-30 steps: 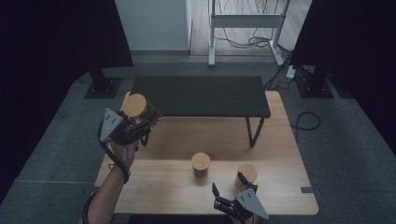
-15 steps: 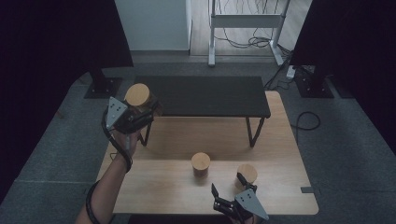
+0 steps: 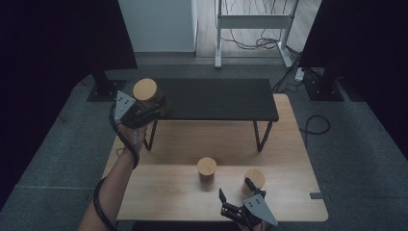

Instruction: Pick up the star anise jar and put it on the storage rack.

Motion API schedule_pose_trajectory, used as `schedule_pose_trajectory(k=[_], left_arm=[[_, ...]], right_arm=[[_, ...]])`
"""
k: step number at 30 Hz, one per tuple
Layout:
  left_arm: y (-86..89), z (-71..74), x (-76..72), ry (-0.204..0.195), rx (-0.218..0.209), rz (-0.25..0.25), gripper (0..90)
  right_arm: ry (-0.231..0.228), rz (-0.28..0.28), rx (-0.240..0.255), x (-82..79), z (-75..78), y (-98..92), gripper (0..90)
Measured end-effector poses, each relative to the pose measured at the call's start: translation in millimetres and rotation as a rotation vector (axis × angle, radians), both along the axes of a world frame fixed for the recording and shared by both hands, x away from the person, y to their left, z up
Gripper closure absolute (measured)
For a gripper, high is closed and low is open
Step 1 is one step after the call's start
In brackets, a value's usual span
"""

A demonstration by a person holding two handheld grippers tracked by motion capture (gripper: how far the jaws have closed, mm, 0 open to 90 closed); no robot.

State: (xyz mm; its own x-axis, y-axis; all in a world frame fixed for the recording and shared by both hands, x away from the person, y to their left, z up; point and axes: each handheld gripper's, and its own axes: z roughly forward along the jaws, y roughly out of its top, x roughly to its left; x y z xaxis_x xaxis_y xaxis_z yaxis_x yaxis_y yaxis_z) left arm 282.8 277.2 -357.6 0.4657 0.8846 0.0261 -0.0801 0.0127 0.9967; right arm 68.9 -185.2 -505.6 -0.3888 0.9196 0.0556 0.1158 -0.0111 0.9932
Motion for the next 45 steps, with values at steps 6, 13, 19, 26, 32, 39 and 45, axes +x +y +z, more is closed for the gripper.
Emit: schedule_pose_trajectory(k=[6,13,19,26,32,39,45], left_arm=[[-1.7,0.3,4.6,0.012,0.009,0.008,26.5],[-1.5,2.4,9.4,0.018,0.022,0.017,26.5],[-2.9,4.1,15.7,0.034,0.032,0.019,26.5],[-4.7,3.6,21.8,0.048,0.030,0.020,26.5],[-6.0,5.1,26.4,0.054,0.037,0.028,26.5],[-8.6,6.2,31.2,0.058,0.040,0.033,26.5],[-10.4,8.3,35.5,0.074,0.034,0.036,26.5]], right_arm=[[0.003,0.004,0.000,0.2,0.1,0.1,3.7],[0.003,0.002,-0.002,0.1,-0.1,0.5,3.8],[0.005,0.000,-0.002,0.8,-0.2,-0.2,3.7],[0.005,-0.007,0.004,1.3,-0.3,-1.5,3.8],[0.010,-0.004,0.008,2.4,-0.3,-2.5,3.8],[0.013,-0.003,0.013,2.8,-0.5,-3.2,3.8],[0.014,-0.003,0.014,3.0,-0.6,-3.4,3.8]])
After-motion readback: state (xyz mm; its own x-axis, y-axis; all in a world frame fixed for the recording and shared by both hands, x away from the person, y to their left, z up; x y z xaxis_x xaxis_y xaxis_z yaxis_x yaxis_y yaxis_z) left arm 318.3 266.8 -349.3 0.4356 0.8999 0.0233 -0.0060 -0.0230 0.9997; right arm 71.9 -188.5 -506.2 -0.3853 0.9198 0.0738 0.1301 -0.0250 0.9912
